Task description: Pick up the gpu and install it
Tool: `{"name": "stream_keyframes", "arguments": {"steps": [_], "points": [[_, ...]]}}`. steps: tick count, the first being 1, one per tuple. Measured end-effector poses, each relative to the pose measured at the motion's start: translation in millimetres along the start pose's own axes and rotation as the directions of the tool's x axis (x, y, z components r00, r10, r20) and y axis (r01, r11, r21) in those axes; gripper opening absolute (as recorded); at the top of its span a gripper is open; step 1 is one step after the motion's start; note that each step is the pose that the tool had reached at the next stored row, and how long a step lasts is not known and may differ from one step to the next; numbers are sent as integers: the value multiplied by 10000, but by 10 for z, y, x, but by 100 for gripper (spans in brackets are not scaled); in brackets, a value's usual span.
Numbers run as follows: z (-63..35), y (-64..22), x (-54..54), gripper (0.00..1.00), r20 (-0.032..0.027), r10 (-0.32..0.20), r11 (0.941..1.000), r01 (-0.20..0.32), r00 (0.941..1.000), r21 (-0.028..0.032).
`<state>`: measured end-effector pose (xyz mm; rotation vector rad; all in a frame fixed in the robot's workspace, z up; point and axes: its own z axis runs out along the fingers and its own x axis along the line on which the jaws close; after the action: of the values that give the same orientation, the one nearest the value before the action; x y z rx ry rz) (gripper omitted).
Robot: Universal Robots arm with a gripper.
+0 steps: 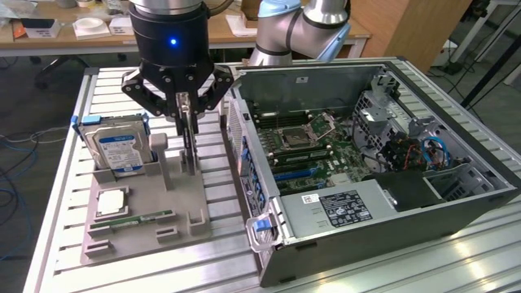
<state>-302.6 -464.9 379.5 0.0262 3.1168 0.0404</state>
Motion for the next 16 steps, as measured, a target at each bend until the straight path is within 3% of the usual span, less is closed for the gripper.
{"name": "stream_keyframes", "arguments": {"steps": [16], "points": [[2,1,-84,26,0,0,10000,0,10000,0]]}}
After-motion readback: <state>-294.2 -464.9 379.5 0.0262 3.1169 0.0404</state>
